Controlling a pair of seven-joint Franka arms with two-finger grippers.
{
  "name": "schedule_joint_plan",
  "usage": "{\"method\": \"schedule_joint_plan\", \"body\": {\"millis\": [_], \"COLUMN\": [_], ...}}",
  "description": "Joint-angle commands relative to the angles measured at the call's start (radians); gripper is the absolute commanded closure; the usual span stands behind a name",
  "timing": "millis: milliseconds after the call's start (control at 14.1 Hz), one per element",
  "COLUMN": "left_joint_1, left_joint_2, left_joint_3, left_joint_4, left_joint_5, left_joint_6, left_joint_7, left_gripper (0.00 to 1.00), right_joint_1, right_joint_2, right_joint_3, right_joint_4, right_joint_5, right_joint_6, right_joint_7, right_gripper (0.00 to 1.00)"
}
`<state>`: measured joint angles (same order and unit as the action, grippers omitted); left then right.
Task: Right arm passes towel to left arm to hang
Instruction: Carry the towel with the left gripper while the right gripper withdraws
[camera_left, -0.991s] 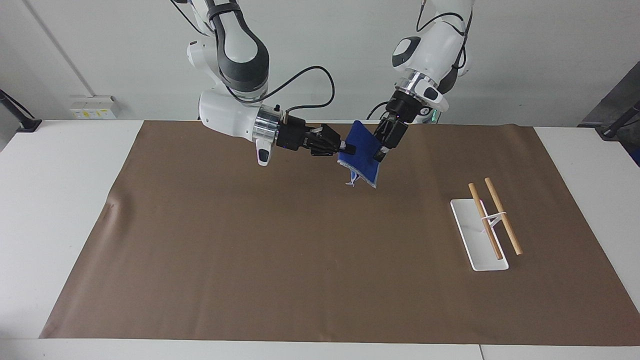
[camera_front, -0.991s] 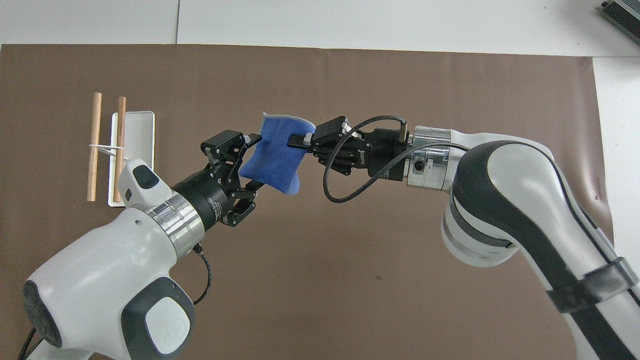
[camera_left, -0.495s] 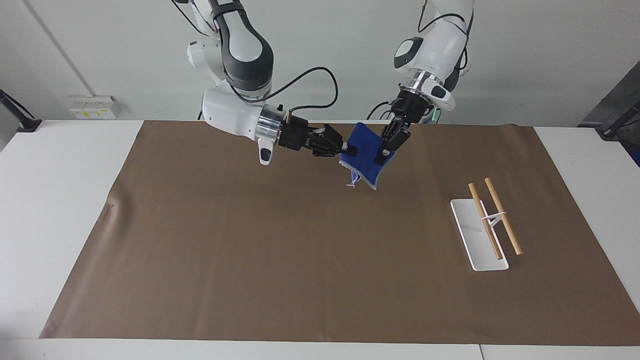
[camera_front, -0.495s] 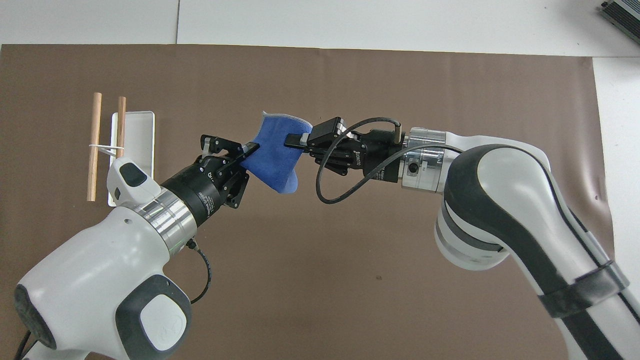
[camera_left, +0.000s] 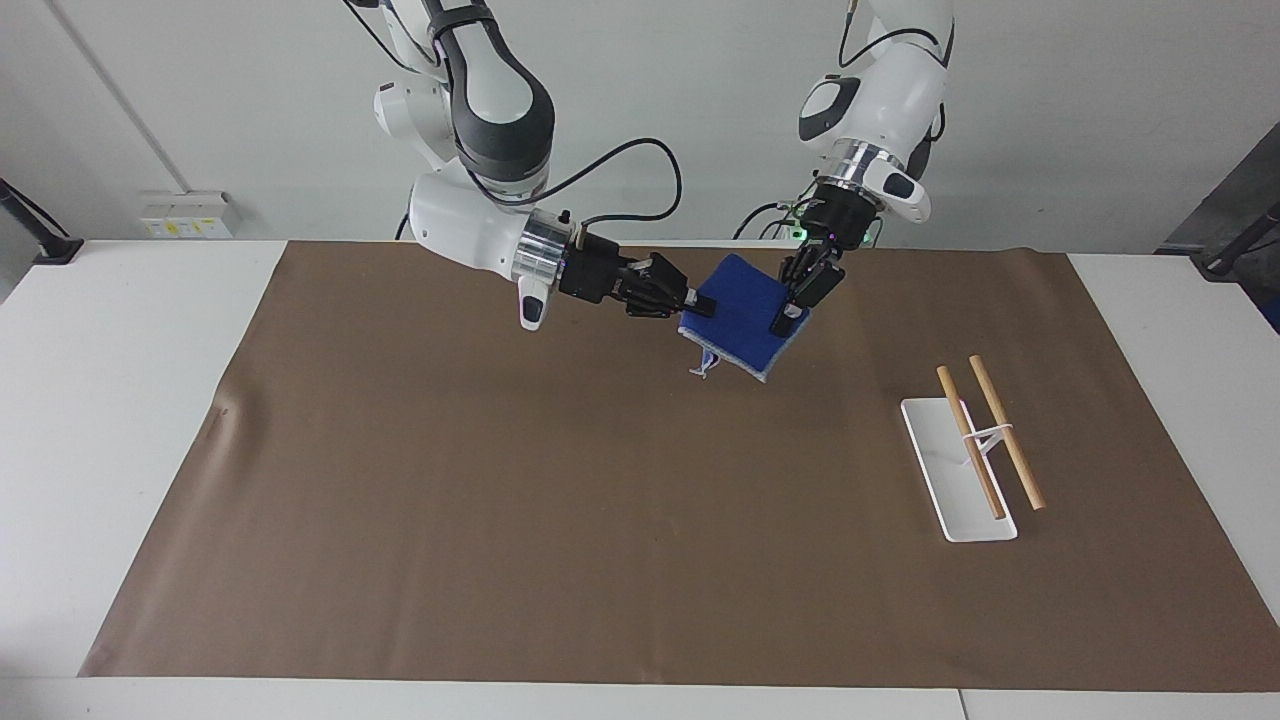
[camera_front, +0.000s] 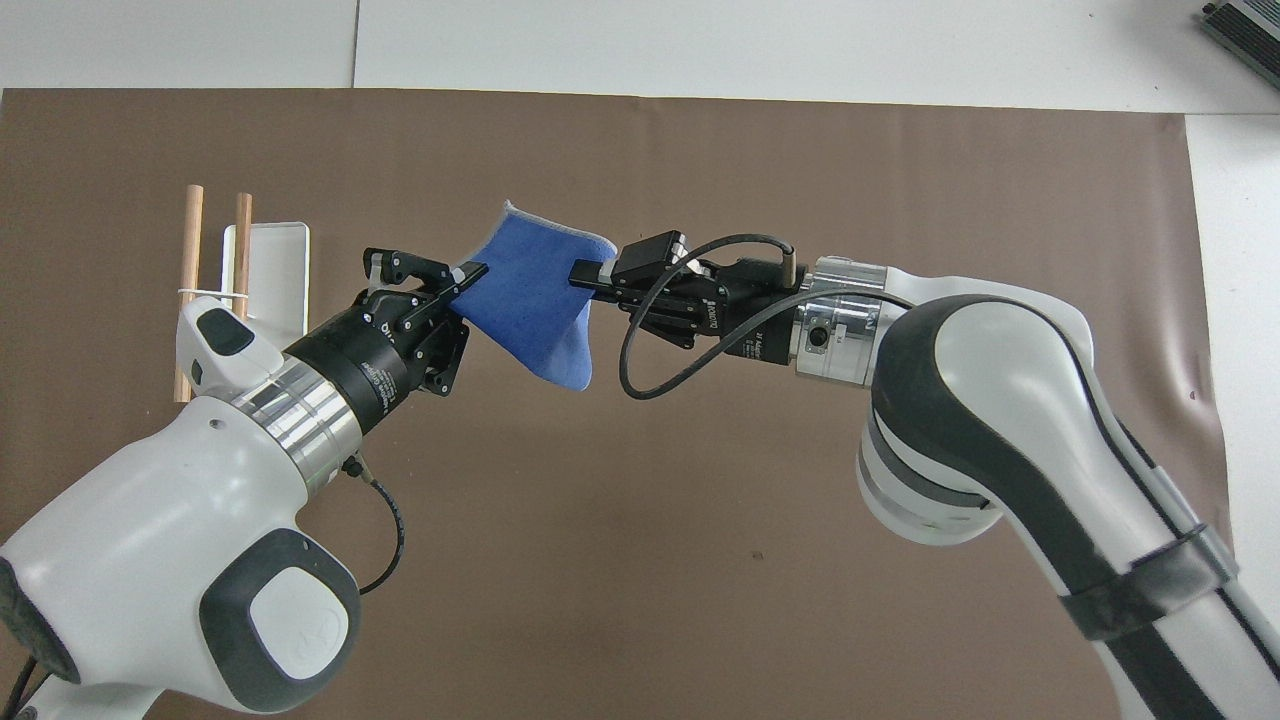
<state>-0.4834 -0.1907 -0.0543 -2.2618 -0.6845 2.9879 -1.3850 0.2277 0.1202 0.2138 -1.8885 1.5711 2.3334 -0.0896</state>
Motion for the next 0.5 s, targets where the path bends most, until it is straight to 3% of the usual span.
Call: {"method": "schedule_joint_plan", "body": {"millis": [0, 283, 425], "left_joint_1": [0.043, 0.104, 0.132], "left_joint_2": [0.031, 0.111, 0.175], "left_joint_3": [-0.004, -0.002, -0.004], "left_joint_4": [0.024, 0.033, 0.047], "left_joint_5": [-0.017, -0.013, -0.015], "left_joint_6": [0.016, 0.098, 0.173], "left_joint_7": [0.009, 0.014, 0.014], "left_gripper": [1.0, 1.0, 1.0], "right_joint_1": [0.019, -0.005, -0.039], "right_joint_2": [0.006, 0.013, 0.019], "right_joint_3": [0.004, -0.008, -0.008], "right_joint_4": [-0.004, -0.004, -0.003], "right_joint_5": [-0.035, -0.387, -0.622], "right_joint_6": [0.084, 0.092, 0.093], "right_joint_7": [-0.028, 0.013, 0.092], "right_gripper": [0.0, 0.0, 0.0]}}
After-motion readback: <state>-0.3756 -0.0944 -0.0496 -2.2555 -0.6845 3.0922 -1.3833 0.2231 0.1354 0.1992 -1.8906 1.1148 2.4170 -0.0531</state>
